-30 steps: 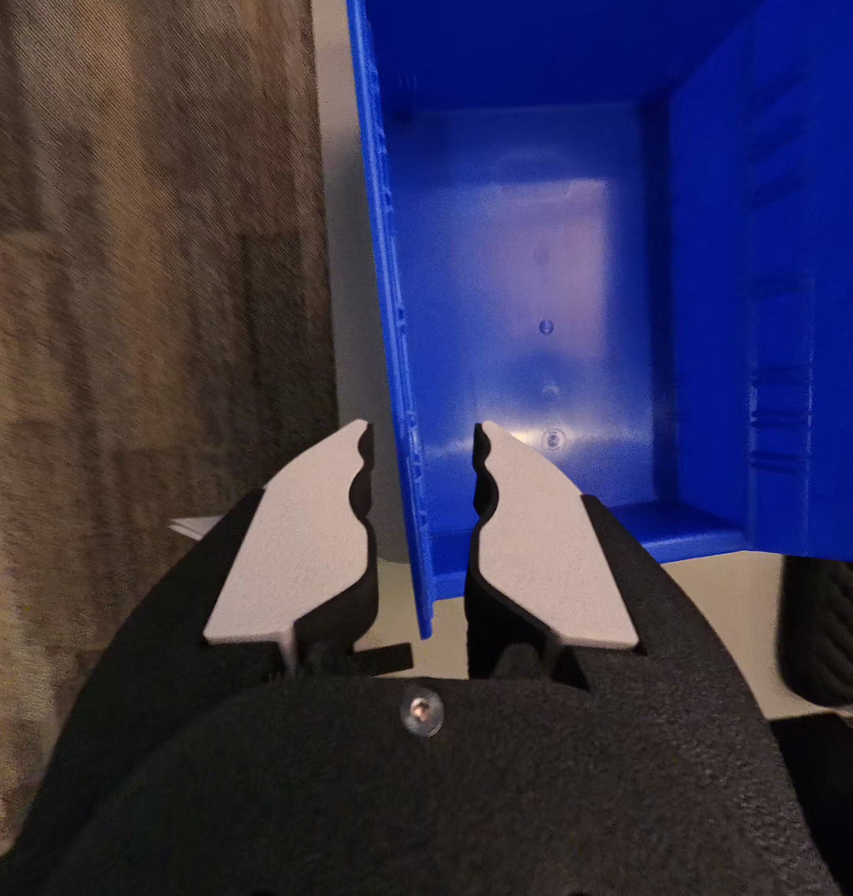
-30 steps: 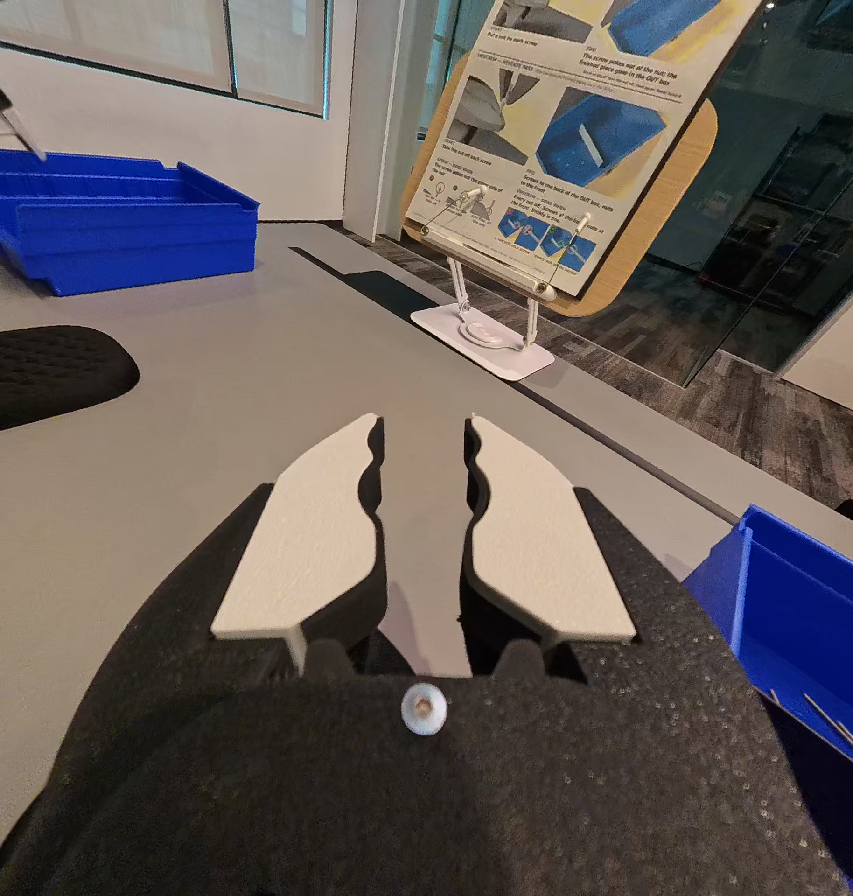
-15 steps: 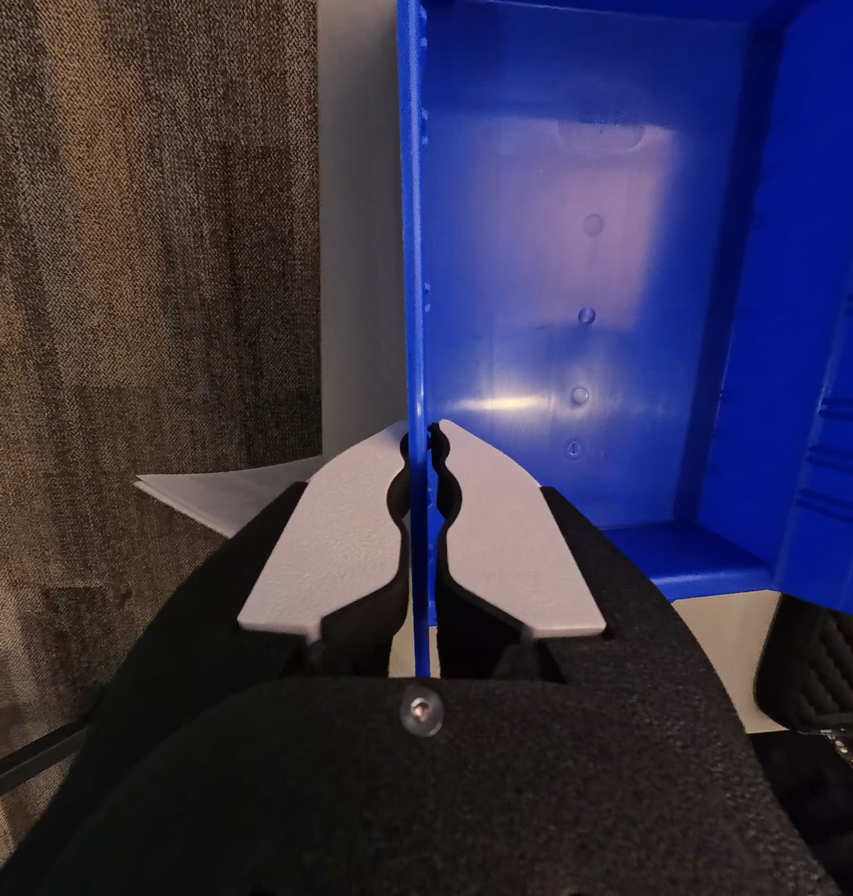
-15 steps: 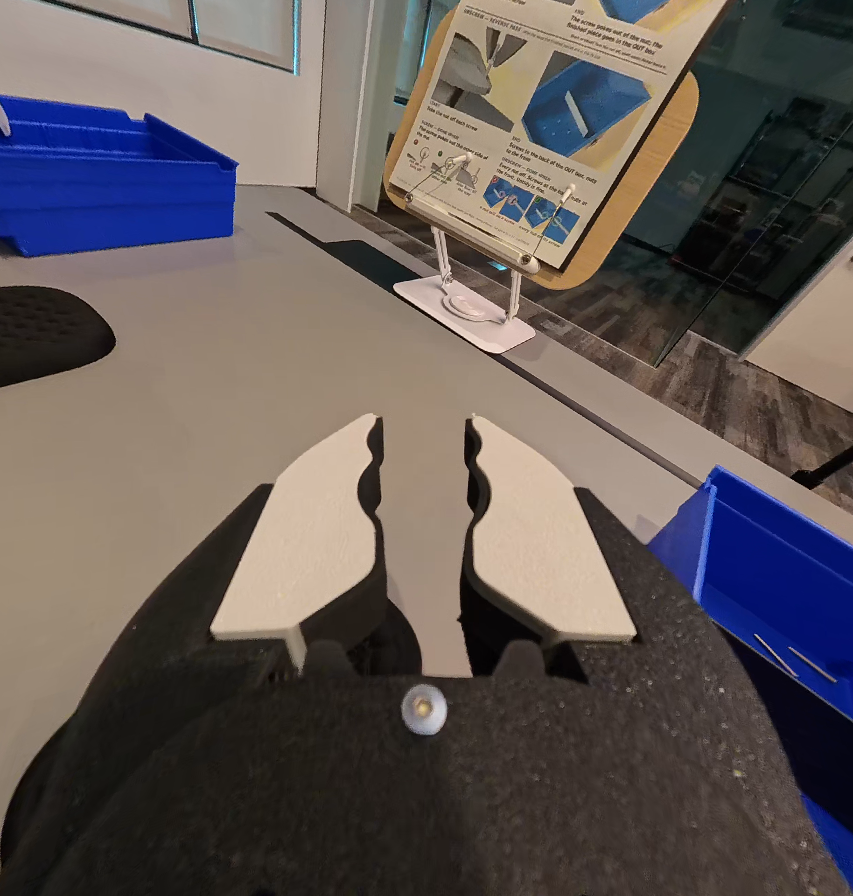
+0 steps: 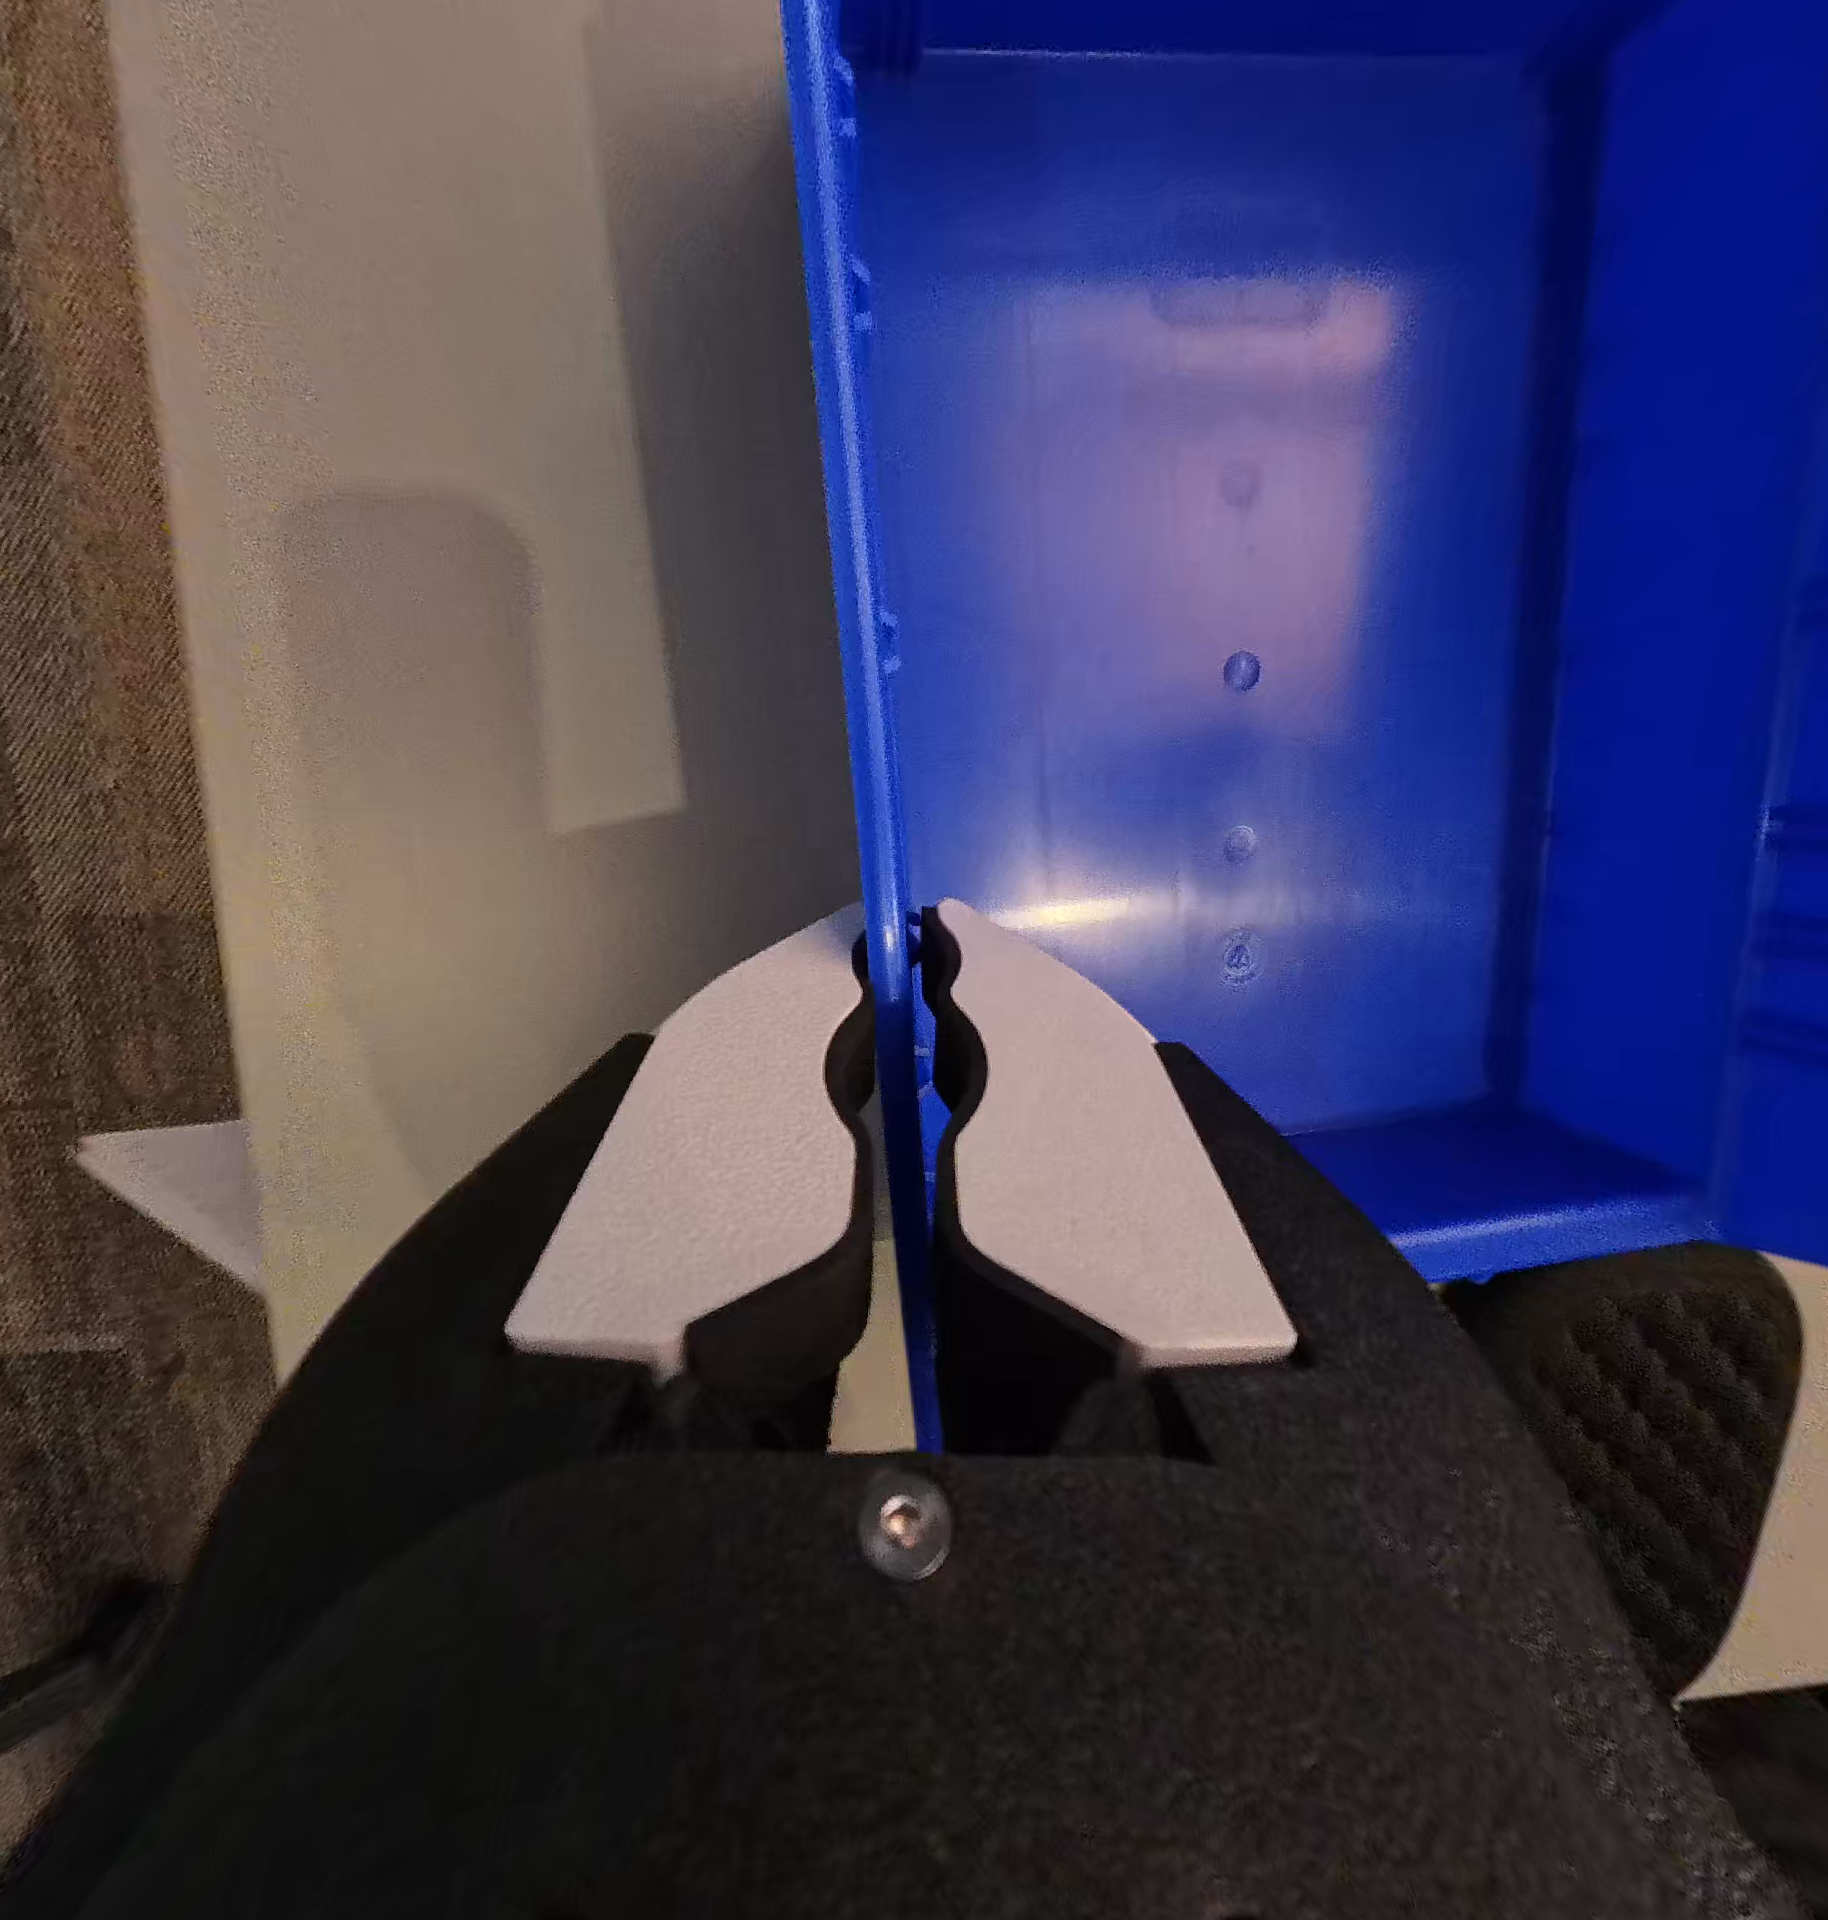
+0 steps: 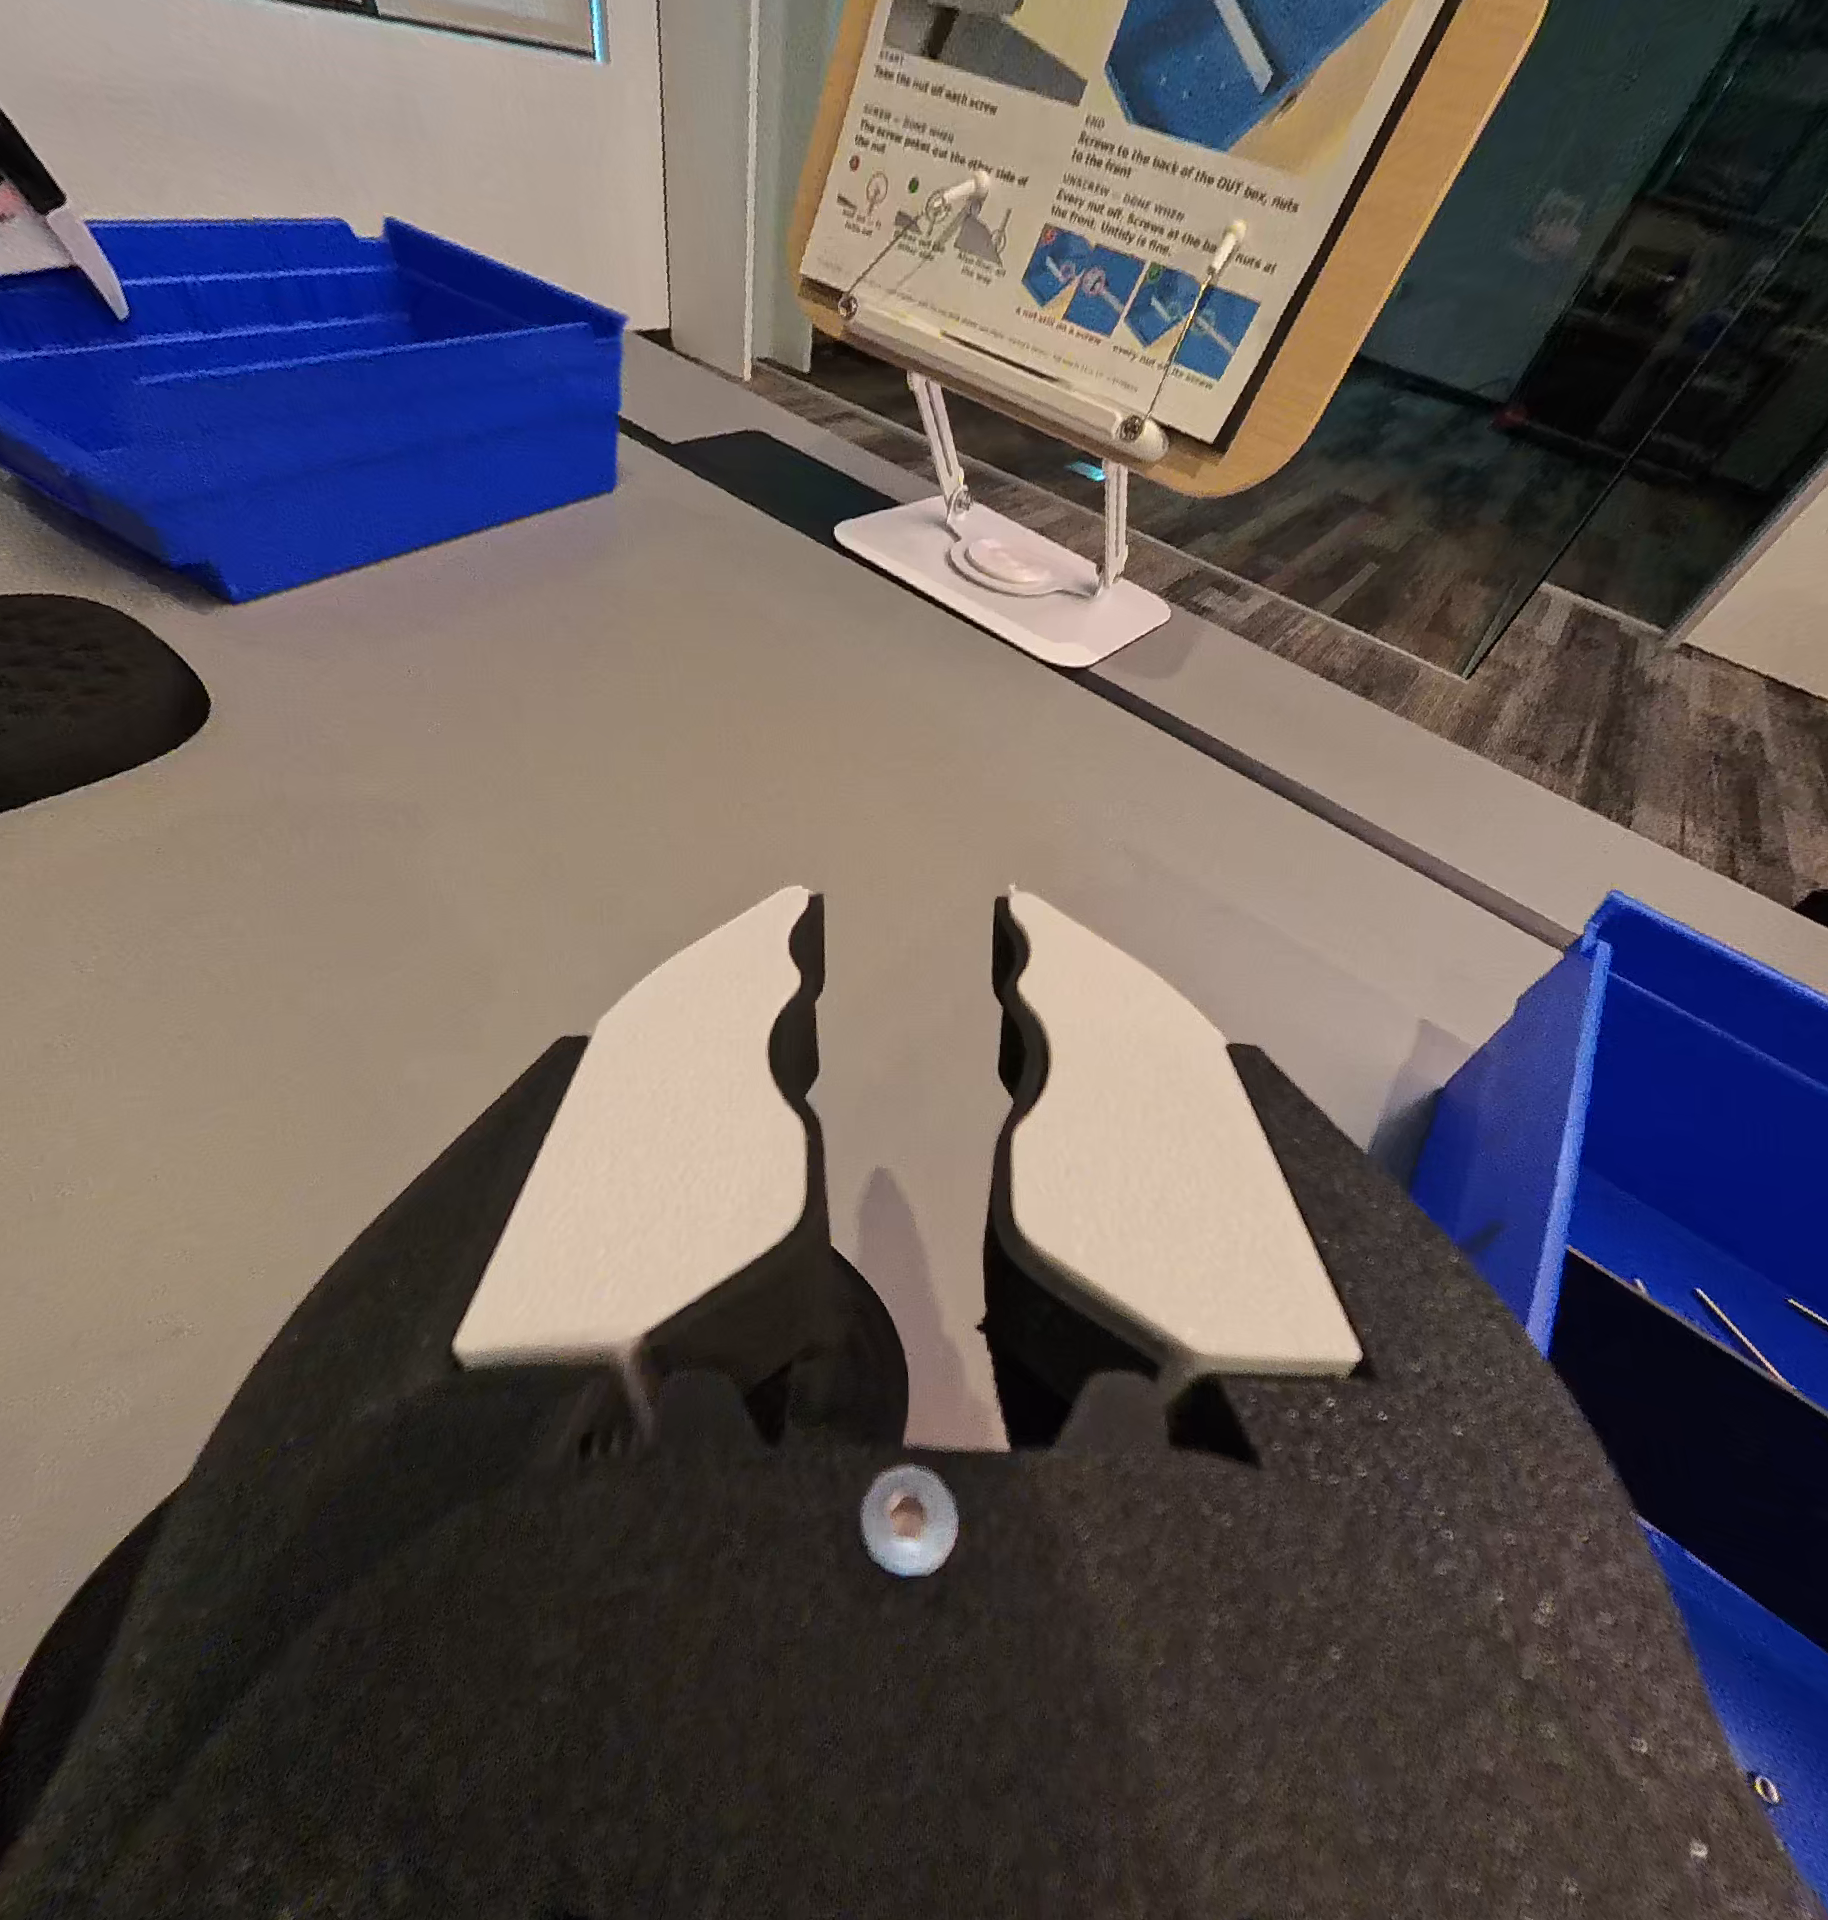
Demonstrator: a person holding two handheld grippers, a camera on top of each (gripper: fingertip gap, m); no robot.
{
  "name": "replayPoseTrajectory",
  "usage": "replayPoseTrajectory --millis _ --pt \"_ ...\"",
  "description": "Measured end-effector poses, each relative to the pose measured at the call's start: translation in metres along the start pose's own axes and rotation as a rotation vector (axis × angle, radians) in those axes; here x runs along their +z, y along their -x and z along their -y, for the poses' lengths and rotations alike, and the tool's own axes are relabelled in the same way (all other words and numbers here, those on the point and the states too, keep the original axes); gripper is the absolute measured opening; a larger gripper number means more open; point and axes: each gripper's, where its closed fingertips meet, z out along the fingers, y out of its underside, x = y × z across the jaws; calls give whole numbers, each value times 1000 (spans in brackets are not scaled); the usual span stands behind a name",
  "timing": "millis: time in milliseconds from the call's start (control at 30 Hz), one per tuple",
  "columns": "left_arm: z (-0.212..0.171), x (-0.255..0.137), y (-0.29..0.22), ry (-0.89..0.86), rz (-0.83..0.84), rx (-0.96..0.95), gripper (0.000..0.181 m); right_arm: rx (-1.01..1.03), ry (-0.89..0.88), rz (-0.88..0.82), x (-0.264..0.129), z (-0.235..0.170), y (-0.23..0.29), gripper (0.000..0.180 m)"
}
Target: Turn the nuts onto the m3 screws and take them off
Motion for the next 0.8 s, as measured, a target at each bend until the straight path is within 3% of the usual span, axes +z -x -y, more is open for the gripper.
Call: replayPoseTrajectory --millis 267,800 --pt "5 12 -70 -11 -63 88 6 13 37 -3 4 -7 -3 30" --pt "2 21 -142 -34 -99 184 7 119 40 -44 -23 -15 -30 28"
